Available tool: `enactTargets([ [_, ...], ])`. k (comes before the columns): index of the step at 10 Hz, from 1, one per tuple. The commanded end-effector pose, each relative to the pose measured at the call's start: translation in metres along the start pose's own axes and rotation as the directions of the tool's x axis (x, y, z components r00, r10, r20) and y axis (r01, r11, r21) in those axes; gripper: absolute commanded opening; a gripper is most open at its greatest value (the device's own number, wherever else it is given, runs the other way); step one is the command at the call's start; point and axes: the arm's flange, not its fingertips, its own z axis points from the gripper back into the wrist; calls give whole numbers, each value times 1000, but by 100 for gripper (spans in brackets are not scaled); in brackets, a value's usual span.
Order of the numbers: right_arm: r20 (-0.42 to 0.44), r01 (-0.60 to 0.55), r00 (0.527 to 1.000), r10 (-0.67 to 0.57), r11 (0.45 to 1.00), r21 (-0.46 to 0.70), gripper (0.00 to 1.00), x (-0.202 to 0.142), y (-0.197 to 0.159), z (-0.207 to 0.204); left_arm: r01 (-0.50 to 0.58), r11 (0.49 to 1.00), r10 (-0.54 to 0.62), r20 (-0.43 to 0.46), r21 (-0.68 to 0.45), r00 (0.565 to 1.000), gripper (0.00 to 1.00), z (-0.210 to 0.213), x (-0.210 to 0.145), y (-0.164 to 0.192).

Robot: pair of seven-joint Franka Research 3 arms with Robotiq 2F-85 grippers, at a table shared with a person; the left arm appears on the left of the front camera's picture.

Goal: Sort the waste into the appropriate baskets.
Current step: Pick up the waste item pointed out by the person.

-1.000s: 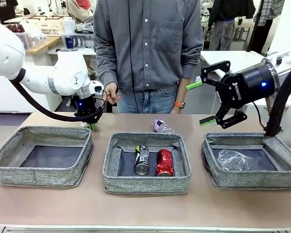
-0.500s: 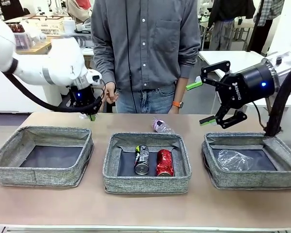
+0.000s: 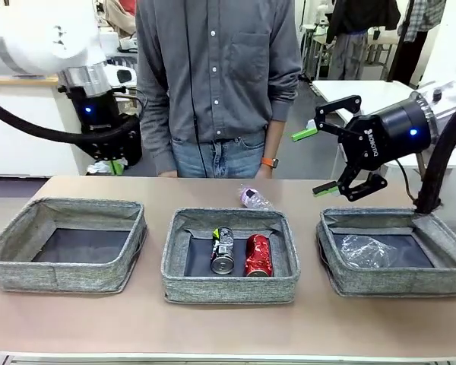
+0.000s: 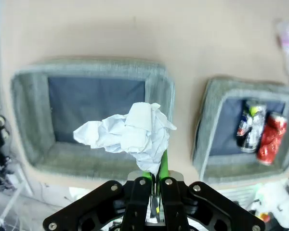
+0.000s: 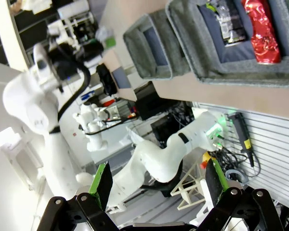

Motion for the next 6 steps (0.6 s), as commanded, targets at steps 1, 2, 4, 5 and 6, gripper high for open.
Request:
enactTargets([
  [1, -6, -10, 1000, 10, 1000, 7, 100, 1, 1, 1, 7, 999, -4, 71, -36, 997, 0, 13, -48, -1],
  [2, -6, -10, 1000, 10, 1000, 7, 100, 1, 1, 1, 16, 995, -5, 113, -100, 994, 0, 20, -63, -1],
  [4, -6, -10, 1000, 10, 1000, 7, 100, 1, 1, 1, 13, 1000, -12, 22, -4, 1000, 0, 14, -30, -4],
  [5, -6, -10, 1000, 10, 1000, 7, 100, 1, 1, 1, 13, 1000, -12, 22, -4, 1000, 0, 14, -30, -4],
  [6, -6, -10, 1000, 10, 1000, 7, 100, 1, 1, 1, 13, 1000, -12, 22, -4, 1000, 0, 14, -30, -4],
])
